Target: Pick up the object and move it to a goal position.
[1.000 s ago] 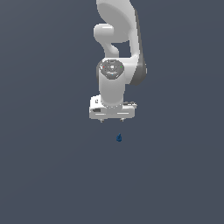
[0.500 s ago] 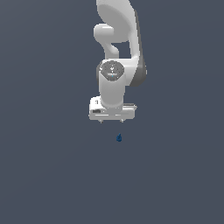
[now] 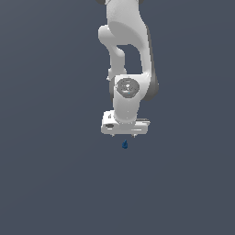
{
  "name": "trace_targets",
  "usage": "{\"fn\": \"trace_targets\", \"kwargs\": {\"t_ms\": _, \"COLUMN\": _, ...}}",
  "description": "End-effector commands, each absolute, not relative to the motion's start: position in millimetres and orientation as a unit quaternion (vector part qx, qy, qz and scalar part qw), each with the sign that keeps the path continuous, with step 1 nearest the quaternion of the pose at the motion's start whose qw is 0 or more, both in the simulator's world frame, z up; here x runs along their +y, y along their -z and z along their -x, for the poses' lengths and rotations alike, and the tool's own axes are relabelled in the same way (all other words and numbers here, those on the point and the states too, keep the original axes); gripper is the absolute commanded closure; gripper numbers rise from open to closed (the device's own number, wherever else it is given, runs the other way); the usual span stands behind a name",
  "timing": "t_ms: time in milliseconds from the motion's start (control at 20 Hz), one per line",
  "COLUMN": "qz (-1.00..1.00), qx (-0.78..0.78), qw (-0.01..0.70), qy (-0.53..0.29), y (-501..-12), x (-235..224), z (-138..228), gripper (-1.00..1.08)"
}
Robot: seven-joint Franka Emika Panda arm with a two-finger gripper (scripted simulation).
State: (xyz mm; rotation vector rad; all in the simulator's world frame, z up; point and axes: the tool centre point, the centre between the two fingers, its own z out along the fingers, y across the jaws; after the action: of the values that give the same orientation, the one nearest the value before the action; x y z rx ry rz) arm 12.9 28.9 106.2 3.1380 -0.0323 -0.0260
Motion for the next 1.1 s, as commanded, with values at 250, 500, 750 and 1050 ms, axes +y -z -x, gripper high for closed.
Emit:
{"fn": "trace_targets", "kwargs": {"t_ms": 250, "qz": -1.0, "qx": -0.021, "qw": 0.0, "qy": 0.0, "y": -92, "x": 40, "z": -20, "gripper": -0.92}}
{"fn": "trace_targets", "kwargs": {"t_ms": 500, "qz": -1.0, "qx": -0.019, "qw": 0.0, "qy": 0.001, "y": -87, "x": 39, "z": -19, "gripper": -0.92}}
{"fn": "trace_targets", "kwargs": {"t_ms": 750, "qz": -1.0, "qx": -0.02, "qw": 0.0, "qy": 0.001, "y": -62, "x": 40, "z": -19, "gripper": -0.92}}
{"fn": "trace_targets", "kwargs": {"t_ms": 1050, "qz": -1.0, "qx": -0.021, "qw": 0.0, "qy": 0.0, "y": -43, "x": 40, "z": -20, "gripper": -0.92}}
